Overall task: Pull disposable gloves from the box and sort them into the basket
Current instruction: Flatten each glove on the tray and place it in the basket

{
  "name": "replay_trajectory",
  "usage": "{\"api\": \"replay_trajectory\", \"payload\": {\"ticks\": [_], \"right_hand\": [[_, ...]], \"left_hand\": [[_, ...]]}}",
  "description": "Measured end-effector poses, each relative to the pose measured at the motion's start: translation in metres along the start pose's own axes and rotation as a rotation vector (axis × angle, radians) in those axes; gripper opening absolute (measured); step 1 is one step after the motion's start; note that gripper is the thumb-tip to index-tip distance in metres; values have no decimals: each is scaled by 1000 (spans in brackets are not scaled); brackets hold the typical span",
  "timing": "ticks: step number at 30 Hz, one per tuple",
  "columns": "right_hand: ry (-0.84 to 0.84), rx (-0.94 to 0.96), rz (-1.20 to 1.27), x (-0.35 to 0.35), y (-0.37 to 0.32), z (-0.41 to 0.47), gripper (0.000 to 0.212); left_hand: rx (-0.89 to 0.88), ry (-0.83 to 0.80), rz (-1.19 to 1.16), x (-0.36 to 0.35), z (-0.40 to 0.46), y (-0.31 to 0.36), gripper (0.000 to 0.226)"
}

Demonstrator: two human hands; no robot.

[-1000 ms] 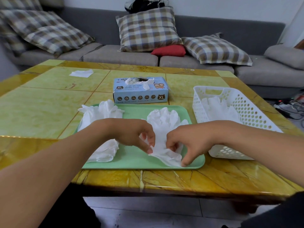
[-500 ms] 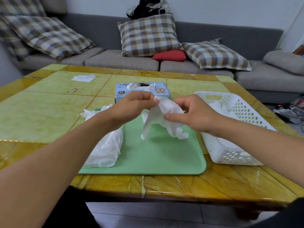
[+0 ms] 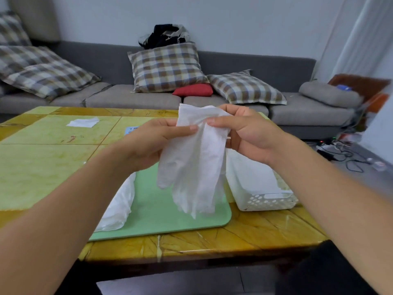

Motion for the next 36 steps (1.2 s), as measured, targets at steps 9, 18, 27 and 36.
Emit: {"api": "replay_trajectory", "payload": {"ticks": [9,18,27,36], "right_hand": [[177,-115,210,59,-42,-57,25],[331,-100,222,107,-53,-98,41],[243,-293,72,135,-15,-76,41],[353,172,-305,199,-82,-30,23]], "left_hand": [[-20,53,-70,-77,36,61,22],[-2,-81,-179,-130,54,76,23],[74,-26,-10,-119,101,46,16],[-279,59,41,-93,164,86,21]]}}
Point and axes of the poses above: each hand's wrist, its own z-axis towards the middle knuckle, its own x-axis out of the back of the hand, y = z × x, the point moved 8 cm from there along z, towards the middle knuckle, and after that the axes turned 11 degrees about -y, right-handed, at the moved point
